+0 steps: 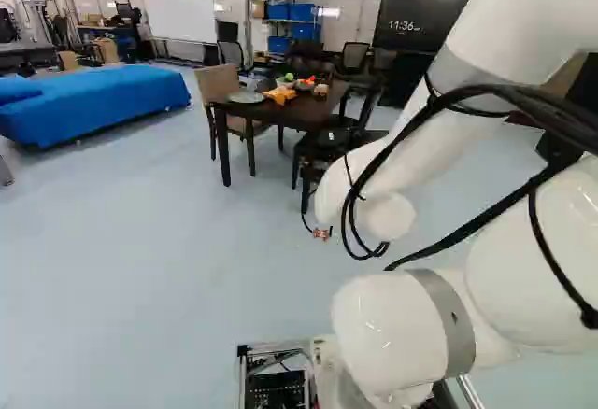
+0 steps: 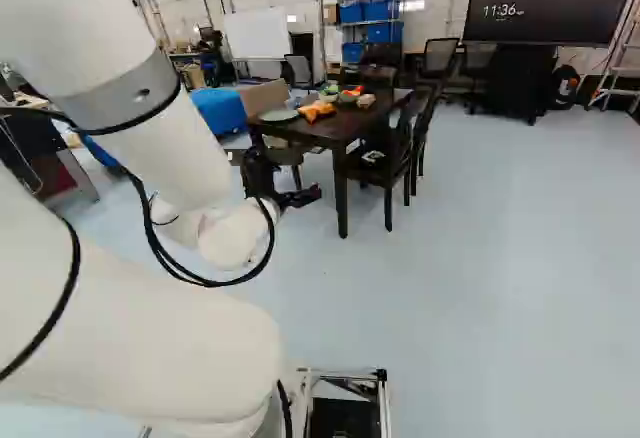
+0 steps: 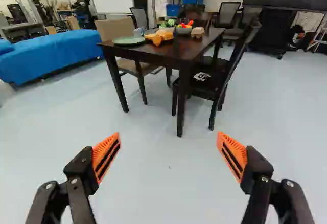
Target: Move the croissant to the empty plate
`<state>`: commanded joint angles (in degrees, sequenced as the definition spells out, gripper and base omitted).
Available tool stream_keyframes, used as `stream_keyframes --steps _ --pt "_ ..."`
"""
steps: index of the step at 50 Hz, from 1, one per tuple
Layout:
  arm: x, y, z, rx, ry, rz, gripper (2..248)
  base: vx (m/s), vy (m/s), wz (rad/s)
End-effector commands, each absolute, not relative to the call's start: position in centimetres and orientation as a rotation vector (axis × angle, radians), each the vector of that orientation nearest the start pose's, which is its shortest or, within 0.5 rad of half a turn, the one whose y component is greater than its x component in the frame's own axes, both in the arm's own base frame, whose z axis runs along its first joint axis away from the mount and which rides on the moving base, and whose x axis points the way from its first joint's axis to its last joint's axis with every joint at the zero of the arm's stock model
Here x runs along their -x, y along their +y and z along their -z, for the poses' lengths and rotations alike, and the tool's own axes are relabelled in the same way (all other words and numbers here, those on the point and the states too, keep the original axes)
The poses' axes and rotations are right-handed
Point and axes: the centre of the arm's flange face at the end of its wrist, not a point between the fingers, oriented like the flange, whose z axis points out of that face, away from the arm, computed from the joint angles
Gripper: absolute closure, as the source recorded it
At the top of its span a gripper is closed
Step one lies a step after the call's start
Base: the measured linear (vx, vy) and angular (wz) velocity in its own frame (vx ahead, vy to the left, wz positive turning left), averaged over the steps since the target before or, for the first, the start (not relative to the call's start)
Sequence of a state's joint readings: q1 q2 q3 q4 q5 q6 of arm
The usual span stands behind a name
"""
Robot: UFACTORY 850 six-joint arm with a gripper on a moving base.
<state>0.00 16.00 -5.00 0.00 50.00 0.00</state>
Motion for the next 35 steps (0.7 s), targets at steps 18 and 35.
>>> stream_keyframes --steps 18,35 --pt "-27.03 0.0 -36.56 2.558 0.0 1.824 3 0.0 0.0 0.0" --pt "-27.03 0.0 -36.56 2.558 0.0 1.824 3 0.0 0.0 0.0"
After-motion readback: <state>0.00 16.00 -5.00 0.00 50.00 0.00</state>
